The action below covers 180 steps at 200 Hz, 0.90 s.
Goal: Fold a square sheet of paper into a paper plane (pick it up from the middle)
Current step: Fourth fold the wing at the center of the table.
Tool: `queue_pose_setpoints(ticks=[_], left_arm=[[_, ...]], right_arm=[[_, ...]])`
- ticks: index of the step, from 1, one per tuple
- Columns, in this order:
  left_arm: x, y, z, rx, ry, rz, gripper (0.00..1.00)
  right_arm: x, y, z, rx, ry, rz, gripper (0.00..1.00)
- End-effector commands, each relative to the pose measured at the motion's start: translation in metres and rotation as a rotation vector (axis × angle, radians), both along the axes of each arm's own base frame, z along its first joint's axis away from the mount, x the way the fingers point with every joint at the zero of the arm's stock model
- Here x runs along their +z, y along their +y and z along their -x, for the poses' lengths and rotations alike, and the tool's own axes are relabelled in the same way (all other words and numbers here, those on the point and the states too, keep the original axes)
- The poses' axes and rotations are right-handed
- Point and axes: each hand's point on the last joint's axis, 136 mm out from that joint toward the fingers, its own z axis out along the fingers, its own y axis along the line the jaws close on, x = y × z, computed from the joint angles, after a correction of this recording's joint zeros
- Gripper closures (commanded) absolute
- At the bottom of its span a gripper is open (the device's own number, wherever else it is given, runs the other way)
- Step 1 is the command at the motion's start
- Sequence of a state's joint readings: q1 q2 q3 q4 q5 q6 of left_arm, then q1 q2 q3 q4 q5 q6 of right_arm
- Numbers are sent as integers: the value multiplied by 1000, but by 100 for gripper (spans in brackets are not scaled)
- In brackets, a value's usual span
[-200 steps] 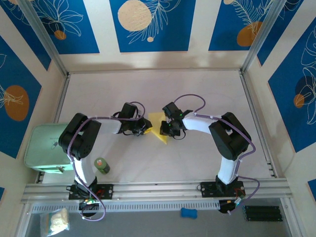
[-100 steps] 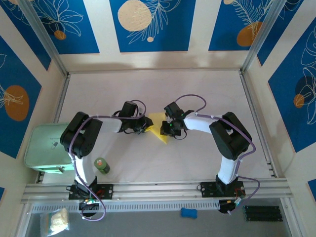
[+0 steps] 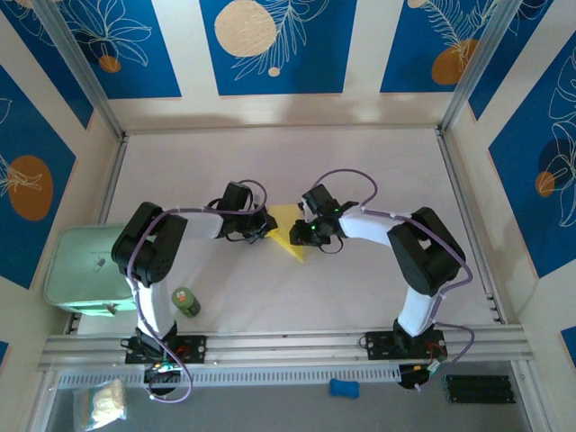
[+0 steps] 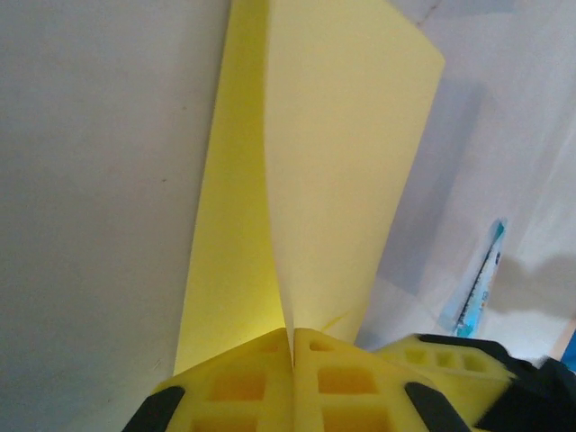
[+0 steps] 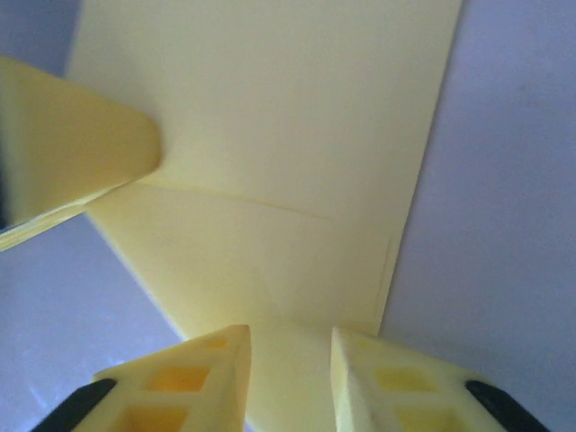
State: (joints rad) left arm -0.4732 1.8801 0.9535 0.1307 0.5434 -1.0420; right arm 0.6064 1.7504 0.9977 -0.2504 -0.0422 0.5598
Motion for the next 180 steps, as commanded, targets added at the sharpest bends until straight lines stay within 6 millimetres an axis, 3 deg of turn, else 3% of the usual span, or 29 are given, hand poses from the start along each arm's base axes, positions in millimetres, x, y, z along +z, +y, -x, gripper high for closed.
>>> queue_pose_setpoints(ticks=[1,19,39,66,103,149,180], left_arm=[[17,11,2,32,-21,-34,99],[21,18,5,62,-23,-77,99],[24,20,7,88,-28,-114,99],[24,22,10,123,-23,-159,99],[19,24,13,147,-2,-187,99],[19,22,13,149,5,-185,98],[19,22,15,149,12,-182,97]], right_arm=[[42,7,-5,69,-133,-67,66],[54,7,-4,80,-192,-73,63],[54,5,2,85,-263,-30,59],[44,-1,8,76,-350,121,58],[28,8,20,144,-462,310,58],[12,34,27,235,-502,387,61],[4,36,21,220,-503,419,66]])
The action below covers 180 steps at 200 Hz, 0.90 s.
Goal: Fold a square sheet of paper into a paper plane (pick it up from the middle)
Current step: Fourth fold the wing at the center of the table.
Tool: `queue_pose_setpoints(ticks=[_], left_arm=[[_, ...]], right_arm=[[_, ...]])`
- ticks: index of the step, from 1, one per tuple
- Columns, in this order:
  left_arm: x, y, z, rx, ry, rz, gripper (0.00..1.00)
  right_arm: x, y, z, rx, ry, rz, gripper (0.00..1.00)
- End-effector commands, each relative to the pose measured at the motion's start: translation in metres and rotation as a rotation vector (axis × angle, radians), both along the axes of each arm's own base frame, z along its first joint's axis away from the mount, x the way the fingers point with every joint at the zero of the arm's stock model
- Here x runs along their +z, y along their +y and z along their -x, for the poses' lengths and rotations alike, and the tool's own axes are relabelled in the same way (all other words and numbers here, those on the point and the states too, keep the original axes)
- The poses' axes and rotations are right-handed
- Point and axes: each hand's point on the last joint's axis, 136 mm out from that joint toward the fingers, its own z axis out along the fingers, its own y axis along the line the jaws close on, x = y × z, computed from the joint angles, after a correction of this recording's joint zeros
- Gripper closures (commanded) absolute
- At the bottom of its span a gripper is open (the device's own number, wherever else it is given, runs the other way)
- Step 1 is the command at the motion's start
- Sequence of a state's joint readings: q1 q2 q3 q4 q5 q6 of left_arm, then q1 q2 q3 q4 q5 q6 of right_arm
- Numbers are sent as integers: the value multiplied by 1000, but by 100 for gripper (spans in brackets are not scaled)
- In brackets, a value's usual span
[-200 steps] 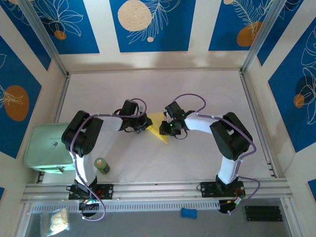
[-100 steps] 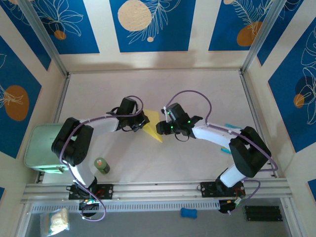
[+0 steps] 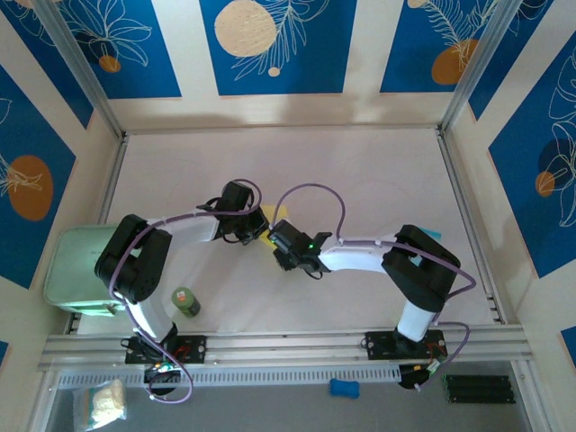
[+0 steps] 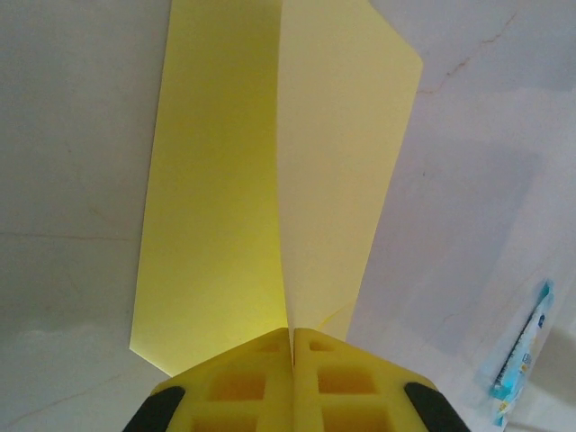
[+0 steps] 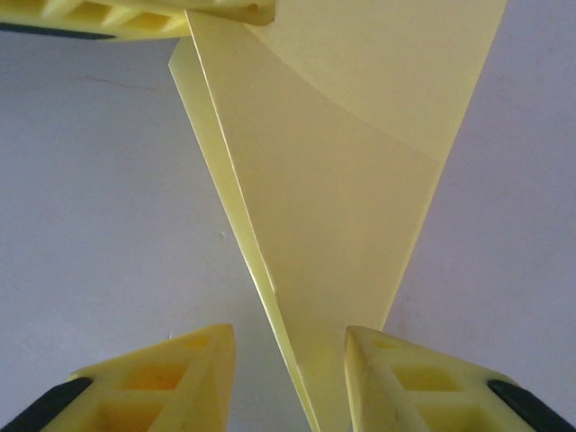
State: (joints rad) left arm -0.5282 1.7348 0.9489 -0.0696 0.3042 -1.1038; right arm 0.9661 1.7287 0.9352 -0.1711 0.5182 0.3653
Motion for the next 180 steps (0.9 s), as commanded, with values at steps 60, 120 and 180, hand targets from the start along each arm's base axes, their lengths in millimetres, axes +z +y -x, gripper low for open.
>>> queue_pose_setpoints(ticks=[60,120,180], left_arm=[[5,2,5,21,13,1,92],[18,23,-7,53,-19,4,77],[33,54,-6,62,-96,-5,64]], right_arm=[[1,0,-18,-32,-74,55,81],[-1,3,-14,25,-41,18,90],[-2,10,-11,47,104,-137,94]])
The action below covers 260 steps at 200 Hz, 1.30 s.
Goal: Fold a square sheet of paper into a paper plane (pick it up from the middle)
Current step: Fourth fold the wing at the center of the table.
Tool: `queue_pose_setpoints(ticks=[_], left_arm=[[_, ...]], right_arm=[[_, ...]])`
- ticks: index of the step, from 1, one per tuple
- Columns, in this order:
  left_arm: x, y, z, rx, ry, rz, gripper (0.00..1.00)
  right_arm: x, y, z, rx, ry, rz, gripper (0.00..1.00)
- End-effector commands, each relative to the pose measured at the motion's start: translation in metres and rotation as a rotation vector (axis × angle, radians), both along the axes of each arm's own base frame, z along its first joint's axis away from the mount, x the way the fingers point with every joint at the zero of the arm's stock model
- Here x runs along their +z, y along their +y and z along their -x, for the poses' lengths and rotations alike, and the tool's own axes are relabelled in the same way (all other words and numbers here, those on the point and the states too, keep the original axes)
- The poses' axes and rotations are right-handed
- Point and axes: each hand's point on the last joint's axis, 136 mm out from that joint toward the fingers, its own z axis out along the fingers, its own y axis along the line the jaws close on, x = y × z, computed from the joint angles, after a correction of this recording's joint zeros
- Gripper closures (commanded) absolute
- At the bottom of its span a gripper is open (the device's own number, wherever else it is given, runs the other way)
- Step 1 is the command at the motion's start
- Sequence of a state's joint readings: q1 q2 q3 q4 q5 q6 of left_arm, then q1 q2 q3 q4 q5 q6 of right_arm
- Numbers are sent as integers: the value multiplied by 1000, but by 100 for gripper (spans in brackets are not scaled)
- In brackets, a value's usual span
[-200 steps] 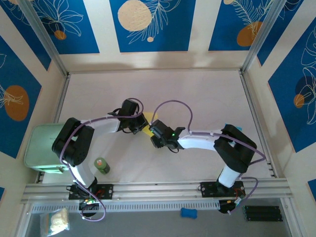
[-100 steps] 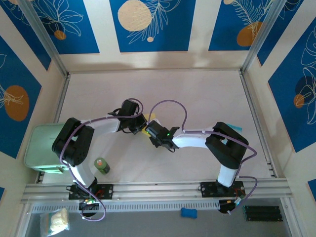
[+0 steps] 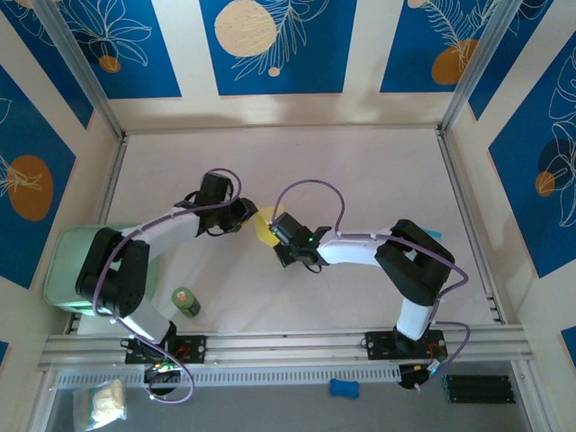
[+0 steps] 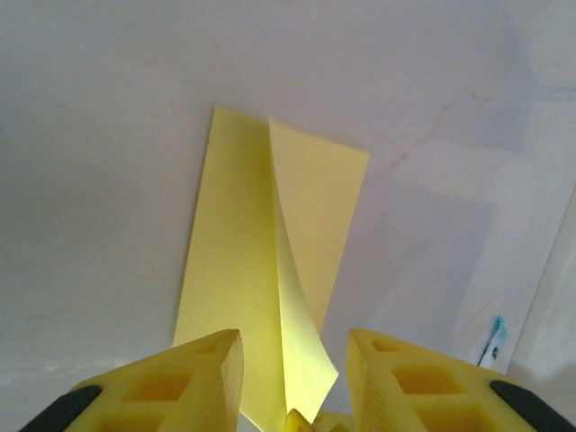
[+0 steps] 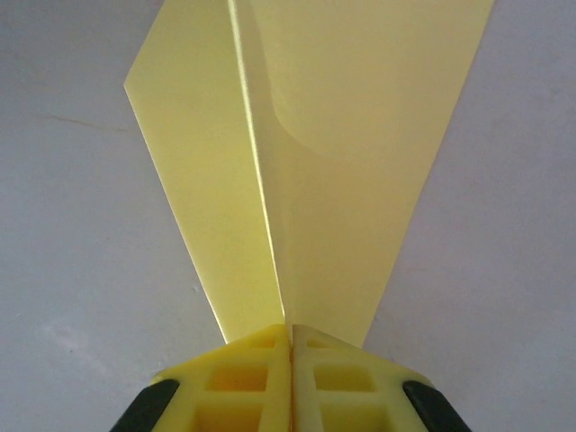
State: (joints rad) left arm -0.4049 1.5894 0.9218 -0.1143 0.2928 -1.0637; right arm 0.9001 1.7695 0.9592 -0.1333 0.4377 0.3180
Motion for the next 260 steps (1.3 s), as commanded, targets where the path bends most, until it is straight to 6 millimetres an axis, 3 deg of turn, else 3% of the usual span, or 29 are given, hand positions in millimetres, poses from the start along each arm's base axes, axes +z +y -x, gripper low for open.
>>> queue_pose_setpoints(ticks=[1,62,143,221,260], left_arm=[[-7,4,14,-40,-6,-14,64],[-20,-22,30,-209,-96,26,62],[-35,-62,18,-274,-89,135,70],[-60,-58,23,-253,-24,96,70],[-69,-55,24,-233,20,75,68]], right_arm=[[4,9,7,32,76,-103,94],[5,5,3,21,177,-244,94],[4,1,0,45,171,-270,93],[3,-2,-2,38,168,-260,93],[4,-5,-2,30,169,-250,87]])
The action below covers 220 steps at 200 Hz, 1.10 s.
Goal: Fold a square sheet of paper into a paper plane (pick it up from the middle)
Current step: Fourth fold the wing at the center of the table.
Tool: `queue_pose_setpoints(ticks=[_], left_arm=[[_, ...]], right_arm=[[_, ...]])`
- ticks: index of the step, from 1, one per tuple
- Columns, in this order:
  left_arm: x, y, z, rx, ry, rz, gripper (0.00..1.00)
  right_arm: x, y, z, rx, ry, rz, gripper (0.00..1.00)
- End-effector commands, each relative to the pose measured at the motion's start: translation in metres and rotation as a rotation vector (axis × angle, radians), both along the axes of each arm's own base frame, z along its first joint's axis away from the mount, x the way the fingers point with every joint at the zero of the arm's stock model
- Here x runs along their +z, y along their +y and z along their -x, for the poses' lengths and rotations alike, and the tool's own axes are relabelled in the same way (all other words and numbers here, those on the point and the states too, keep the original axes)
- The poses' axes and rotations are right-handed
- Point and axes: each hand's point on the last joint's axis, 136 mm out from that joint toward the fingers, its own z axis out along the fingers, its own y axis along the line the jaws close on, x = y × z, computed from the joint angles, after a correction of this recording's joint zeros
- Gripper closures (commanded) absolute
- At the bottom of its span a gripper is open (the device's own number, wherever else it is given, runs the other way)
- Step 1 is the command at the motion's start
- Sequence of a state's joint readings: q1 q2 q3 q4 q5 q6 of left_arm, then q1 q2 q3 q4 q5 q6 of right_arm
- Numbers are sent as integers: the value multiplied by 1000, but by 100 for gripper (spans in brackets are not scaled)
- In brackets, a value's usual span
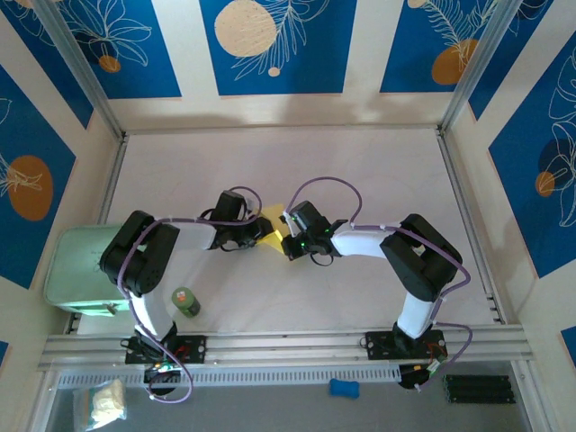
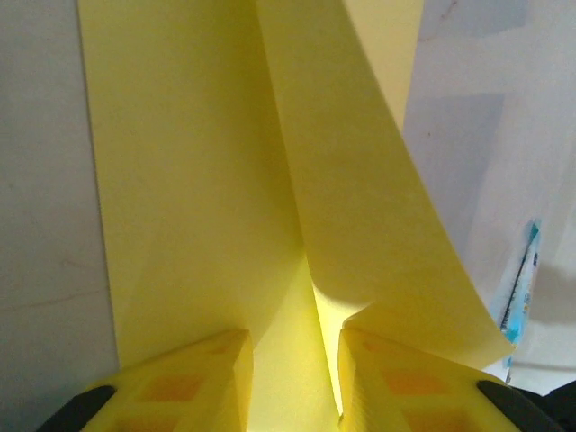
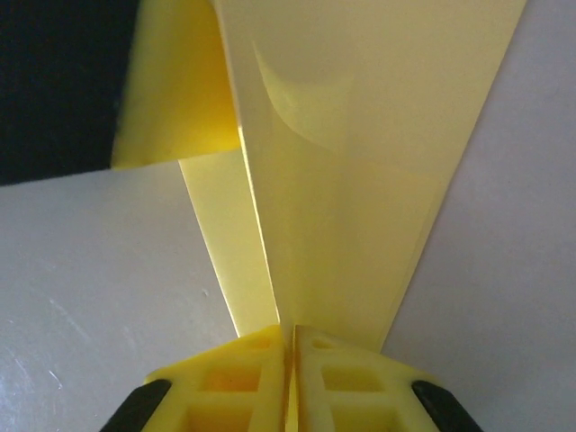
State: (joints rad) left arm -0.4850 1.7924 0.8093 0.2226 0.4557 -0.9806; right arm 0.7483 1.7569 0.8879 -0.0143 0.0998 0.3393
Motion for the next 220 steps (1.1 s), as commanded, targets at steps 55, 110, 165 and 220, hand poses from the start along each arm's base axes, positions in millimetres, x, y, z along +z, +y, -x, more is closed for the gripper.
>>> queue_pose_setpoints(ticks=[55,110,165,220], left_arm=[[-21,7,7,31,97,-75,67],[-27,11,9,43,129,-101,67],[-32,16,14,51,156,-128,65],[-32,15,15,50,159,-125,65]], right_arm=[[11,-2,1,11,-27,24,80],[10,-1,4,11,-93,94,74],[15,-8,-2,-41,-171,173,72],[15,-2,5,-31,-181,176,64]])
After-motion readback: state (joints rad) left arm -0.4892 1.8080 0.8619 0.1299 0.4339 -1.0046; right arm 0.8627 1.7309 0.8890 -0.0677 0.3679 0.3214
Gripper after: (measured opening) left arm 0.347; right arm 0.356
